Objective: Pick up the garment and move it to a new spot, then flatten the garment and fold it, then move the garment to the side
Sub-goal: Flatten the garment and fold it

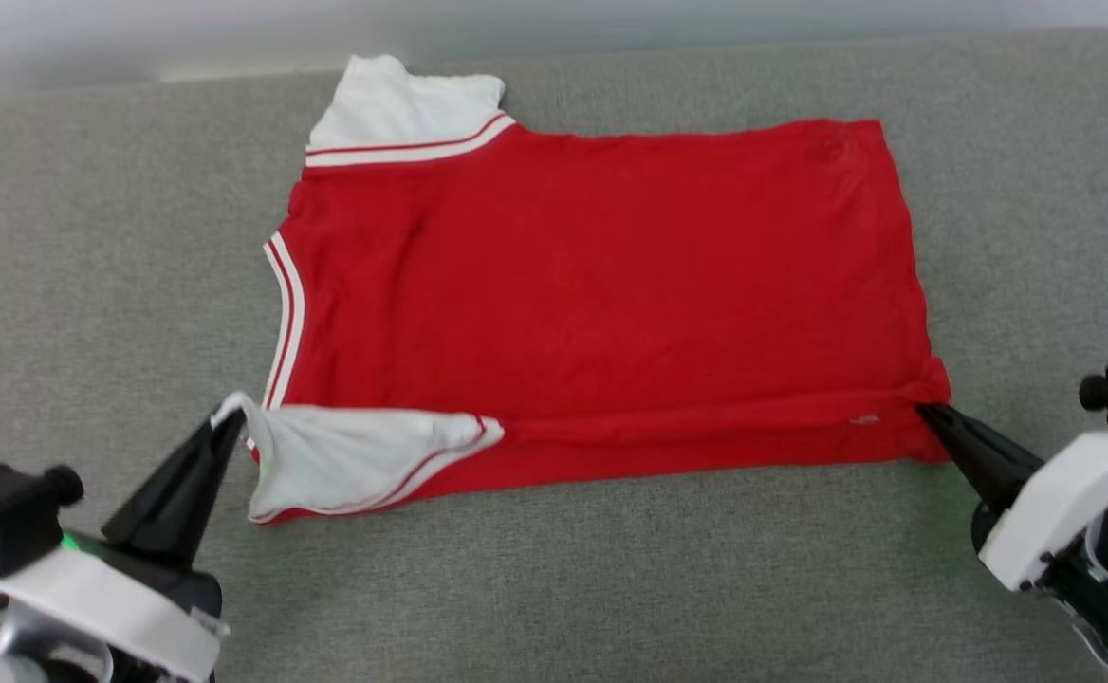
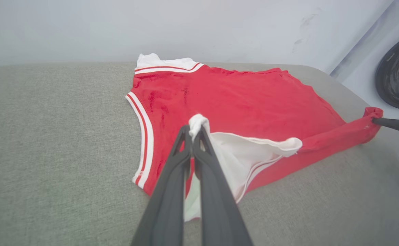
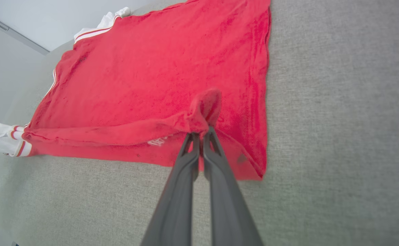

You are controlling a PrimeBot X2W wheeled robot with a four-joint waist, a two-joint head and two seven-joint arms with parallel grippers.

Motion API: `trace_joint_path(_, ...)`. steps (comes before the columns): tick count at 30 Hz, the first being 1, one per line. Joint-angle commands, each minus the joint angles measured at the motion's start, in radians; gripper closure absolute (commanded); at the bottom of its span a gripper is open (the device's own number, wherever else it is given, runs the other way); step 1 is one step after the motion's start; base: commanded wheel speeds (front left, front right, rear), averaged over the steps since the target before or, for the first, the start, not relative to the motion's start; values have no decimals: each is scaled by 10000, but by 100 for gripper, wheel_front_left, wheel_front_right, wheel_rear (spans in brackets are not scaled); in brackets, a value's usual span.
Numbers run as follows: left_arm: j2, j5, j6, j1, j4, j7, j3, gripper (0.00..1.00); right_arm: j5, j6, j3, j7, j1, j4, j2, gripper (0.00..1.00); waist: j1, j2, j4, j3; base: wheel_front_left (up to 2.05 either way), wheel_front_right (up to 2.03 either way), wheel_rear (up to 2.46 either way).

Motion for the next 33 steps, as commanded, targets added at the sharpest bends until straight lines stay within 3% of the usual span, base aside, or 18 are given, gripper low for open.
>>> trace_joint_path(1,-72,71,-6,-441,181,-29,44,100,-229,-4,-23,185,-337,48,154,100,0,-1,-74,349,0,0,0)
trace_joint_path(9,-296,487,-152,-2280,1744,225,-318,100,-1507,-4,-30,692,-1533,937,717,100,0,-1,-154,873,0,0,0)
trace_joint_path(18,-815,935,-355,-3420,3407,191,-967,100,-2099,-4,-173,871,-2029,1685,1218,100,0,-1,-193,907,0,0,0)
trace_joint_path(19,-903,969,-309,-3503,3590,143,-990,75,-2100,-4,-248,778,-2084,1731,1272,85,0,-1,-194,894,0,0,0)
trace_joint_path(20,-980,1007,-275,-3557,3763,89,-1038,9,-2166,-4,-325,724,-2106,1805,1303,0,0,-1,-190,877,0,0,0)
trace_joint_path(21,-1089,941,-265,-3597,3969,95,-1074,0,-2271,-4,-308,665,-2086,1862,1297,0,0,-1,-176,847,0,0,0)
trace_joint_path(29,-1755,880,-121,-3767,5228,-774,-956,0,-2696,-4,171,141,-2024,1899,1116,0,0,-1,-196,423,0,0,0)
trace_joint_path(33,-1893,760,220,-3399,5281,-1096,-710,0,-3415,-4,387,-93,-1798,1778,808,0,0,-1,-158,144,0,0,0)
